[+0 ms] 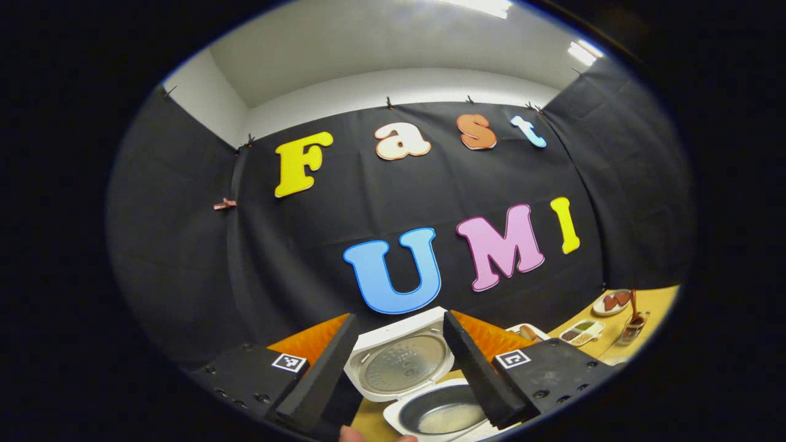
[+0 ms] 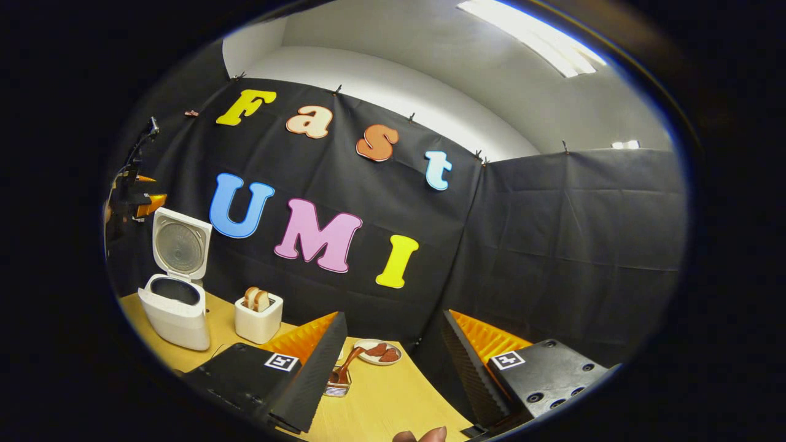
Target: Close the left gripper, press the button to open the rice cooker; take a wooden spoon from the chopstick holder with the right hand, scoop a spoonful of rice and pour it into the rice cooker, then put the wooden spoon back into the chopstick holder.
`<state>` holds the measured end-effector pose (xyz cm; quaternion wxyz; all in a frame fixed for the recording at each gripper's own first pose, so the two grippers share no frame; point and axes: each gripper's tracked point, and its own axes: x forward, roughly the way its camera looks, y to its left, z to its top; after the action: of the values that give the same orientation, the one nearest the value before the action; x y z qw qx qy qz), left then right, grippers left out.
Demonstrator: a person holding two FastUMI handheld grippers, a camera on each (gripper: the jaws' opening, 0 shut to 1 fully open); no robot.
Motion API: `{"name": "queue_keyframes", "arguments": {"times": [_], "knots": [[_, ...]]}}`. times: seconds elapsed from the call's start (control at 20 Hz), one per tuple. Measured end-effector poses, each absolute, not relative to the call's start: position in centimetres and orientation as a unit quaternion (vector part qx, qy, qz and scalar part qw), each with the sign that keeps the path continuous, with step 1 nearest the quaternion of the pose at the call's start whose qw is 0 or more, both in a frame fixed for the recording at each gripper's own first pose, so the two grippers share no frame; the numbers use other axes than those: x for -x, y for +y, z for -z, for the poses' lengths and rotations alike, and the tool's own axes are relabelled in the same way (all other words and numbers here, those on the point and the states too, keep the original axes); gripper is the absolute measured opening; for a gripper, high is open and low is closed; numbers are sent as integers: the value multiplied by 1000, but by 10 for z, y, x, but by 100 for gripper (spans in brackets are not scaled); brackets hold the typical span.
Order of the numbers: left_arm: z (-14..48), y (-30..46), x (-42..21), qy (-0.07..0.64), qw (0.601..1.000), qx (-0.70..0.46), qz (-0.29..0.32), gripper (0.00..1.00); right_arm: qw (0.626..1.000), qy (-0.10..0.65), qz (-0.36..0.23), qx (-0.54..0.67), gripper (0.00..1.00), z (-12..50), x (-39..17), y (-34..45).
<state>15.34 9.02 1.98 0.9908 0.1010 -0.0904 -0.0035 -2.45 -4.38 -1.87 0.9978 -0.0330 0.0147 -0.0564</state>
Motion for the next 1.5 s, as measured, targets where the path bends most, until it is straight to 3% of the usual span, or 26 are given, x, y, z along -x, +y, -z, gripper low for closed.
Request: {"name": "queue_keyframes", "arguments": {"times": [0.65,1.05,1.5], "knots": [[6,31,-40,-39,995,-60,-64,96,996,68,-51,-28,97,83,-39,-41],[19,14,-2,-17,994,-43,-96,96,991,96,-81,-42,98,133,-92,-55],[28,-17,18,6,993,-36,-115,97,967,181,-145,-106,98,240,-160,-32]]}}
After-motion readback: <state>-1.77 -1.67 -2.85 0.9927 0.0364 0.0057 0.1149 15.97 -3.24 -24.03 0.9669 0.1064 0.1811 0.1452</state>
